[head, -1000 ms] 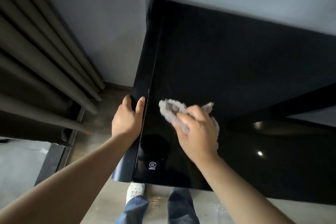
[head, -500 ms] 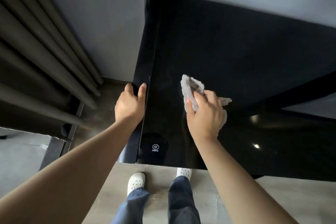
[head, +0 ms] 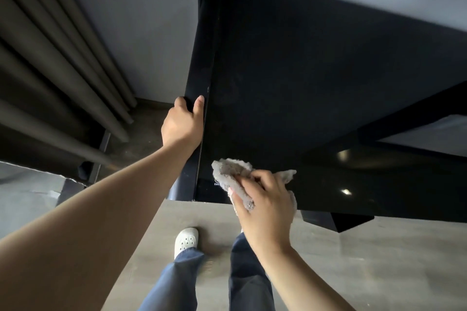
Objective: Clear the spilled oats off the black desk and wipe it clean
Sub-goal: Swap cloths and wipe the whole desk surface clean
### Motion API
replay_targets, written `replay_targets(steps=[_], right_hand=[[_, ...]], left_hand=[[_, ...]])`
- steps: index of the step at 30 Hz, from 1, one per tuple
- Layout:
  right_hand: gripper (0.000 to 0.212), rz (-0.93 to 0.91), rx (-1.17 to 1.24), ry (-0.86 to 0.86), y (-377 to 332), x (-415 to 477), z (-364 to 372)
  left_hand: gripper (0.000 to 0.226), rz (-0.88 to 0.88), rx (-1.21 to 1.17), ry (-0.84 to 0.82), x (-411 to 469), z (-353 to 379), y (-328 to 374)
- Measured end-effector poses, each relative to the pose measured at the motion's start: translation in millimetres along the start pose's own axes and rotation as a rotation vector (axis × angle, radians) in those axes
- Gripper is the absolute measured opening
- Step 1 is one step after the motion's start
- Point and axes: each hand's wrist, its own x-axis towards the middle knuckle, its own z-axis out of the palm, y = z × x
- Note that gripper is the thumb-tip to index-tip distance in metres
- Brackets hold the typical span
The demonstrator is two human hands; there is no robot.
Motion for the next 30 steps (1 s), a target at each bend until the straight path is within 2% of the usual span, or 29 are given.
replay_targets(steps=[4, 9, 13, 17, 22, 30], right_hand=[[0.011, -0.180, 0.118, -0.113, 1, -36, -4], [0.019, 0.012, 0.298, 0.020, 1, -18, -31], [0.024, 0.165, 0.403, 0.150, 7, 35, -37], [0.015, 0.229, 0.455, 0.240, 22, 99, -42], [0.016, 0.229, 0.461, 0.174, 45, 175, -38], [0.018, 0.107, 0.389, 0.125, 68, 301, -5]], left_hand=[[0.052, -0.012, -0.014, -0.020, -1, -3, -1], [0.053, -0.018, -0.020, -0.030, 0, -4, -2], [0.055, -0.028, -0.035, -0.042, 1, -3, -4], [0.053, -0.033, -0.023, -0.041, 3, 0, -6], [0.054, -0.067, 0.041, -0.043, 32, -1, 11], [0.059, -0.118, 0.038, -0.056, 133, 14, 87]])
